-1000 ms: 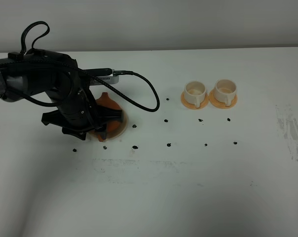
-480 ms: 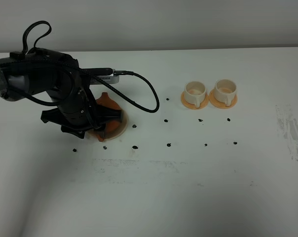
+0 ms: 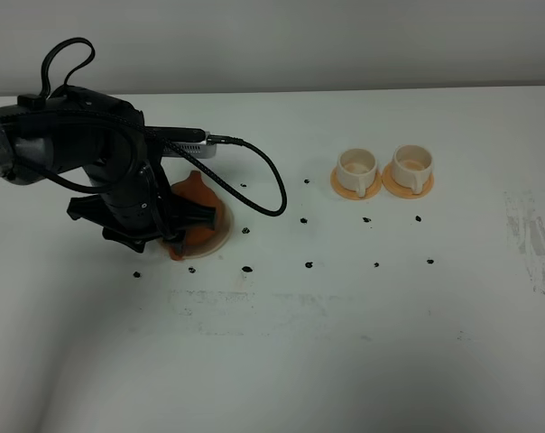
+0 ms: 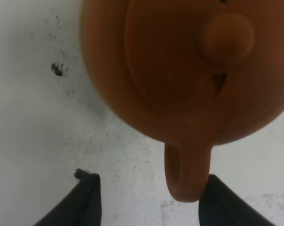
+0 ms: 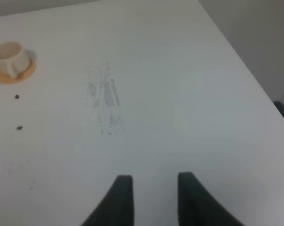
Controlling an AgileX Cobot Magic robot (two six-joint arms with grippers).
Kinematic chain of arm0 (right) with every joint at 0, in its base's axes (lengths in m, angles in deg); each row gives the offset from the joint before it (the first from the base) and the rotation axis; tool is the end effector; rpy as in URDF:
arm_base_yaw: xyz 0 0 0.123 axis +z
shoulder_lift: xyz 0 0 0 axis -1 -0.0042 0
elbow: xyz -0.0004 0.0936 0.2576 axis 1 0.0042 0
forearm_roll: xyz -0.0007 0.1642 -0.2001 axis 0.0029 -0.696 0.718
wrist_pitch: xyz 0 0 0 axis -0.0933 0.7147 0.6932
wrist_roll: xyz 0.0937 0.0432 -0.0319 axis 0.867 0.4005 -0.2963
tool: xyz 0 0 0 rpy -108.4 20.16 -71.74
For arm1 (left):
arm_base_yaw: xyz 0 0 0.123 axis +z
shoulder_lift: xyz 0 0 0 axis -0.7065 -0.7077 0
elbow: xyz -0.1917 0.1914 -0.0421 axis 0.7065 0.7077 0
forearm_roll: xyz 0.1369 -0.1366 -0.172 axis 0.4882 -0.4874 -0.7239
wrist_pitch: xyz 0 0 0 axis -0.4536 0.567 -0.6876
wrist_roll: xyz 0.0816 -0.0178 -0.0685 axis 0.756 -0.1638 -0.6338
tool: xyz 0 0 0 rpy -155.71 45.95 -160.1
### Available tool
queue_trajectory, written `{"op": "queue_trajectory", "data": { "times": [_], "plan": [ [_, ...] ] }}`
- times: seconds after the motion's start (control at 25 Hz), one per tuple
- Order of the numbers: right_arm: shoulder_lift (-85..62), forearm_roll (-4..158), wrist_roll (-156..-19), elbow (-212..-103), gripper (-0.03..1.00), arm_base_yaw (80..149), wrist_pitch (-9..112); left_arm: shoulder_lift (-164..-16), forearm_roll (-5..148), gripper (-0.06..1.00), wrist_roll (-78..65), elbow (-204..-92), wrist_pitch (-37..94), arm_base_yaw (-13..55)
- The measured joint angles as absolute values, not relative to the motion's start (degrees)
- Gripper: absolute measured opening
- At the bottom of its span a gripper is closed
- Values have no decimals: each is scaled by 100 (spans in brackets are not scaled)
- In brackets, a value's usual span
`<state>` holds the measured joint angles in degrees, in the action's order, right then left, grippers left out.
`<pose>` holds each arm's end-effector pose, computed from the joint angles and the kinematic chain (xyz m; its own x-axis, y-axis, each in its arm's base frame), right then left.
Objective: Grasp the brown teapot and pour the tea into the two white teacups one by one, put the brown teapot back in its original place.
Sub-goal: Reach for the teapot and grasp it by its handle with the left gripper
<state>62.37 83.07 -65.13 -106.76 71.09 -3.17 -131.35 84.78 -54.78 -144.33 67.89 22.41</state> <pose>0.0216 -0.0042 0.2729 -0.4559 0.1588 -0.8758 0.2992 0.9540 0.0172 0.3688 -0.1538 0.1250 -0.9649 0.1354 -0.2250 0.1533 0.9861 -0.0638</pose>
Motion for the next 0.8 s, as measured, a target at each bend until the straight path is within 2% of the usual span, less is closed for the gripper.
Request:
{"op": "queue_trajectory", "data": {
  "times": [0.8],
  "plan": [
    [6237,8307,-6513,-10676,22,7109,-317,-13135,9036,45,-4318,-14433,6905,2292]
  ]
}}
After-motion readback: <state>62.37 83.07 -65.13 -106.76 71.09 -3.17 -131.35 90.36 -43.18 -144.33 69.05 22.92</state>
